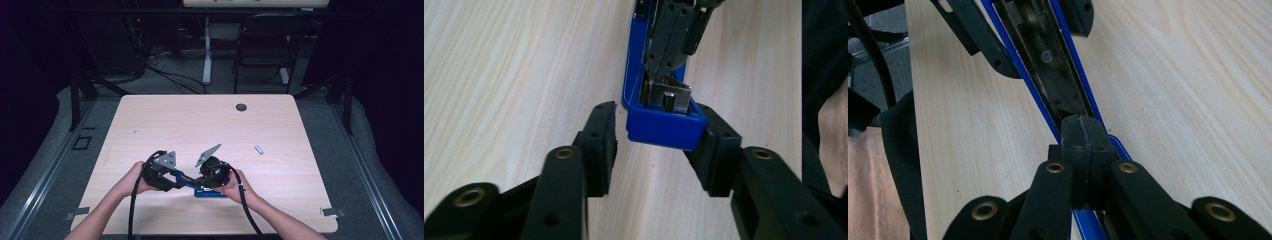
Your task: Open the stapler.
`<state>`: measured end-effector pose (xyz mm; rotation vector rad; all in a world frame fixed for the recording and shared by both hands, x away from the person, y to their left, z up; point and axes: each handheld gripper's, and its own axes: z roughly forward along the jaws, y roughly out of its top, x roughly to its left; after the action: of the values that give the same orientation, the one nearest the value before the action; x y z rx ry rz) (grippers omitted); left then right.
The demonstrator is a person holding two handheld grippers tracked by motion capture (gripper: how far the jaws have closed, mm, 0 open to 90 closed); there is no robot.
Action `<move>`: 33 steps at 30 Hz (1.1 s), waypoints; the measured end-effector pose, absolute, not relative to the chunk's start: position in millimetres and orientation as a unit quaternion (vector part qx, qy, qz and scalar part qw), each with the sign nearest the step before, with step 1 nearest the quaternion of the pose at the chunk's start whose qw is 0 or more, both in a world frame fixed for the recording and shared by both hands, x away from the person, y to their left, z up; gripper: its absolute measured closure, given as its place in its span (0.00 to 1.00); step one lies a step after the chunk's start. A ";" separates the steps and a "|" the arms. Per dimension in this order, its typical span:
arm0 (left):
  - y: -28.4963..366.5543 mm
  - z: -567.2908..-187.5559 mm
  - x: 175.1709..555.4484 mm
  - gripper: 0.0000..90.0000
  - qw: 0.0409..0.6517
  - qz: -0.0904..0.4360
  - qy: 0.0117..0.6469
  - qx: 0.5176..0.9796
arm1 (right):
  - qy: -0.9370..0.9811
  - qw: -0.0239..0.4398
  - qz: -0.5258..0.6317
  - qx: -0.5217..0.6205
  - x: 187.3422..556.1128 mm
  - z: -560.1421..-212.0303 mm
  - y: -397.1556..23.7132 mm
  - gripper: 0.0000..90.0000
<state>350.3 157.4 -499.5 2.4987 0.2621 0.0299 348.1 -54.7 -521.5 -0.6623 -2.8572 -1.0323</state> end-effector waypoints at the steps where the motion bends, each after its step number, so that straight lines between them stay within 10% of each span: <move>1: 158.0 -498.5 350.3 0.61 0.312 0.013 0.101 0.944 | -0.919 0.016 -0.332 -0.213 348.2 -521.6 -54.7 1.00; 33: 163.4 -486.9 347.2 0.78 0.366 0.020 0.106 0.924 | -0.917 0.010 -0.328 -0.226 353.5 -519.3 -70.7 1.00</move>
<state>347.2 163.4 -486.9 2.3759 0.2737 0.0504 353.5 -70.7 -519.3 -0.7052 -2.8644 -1.0237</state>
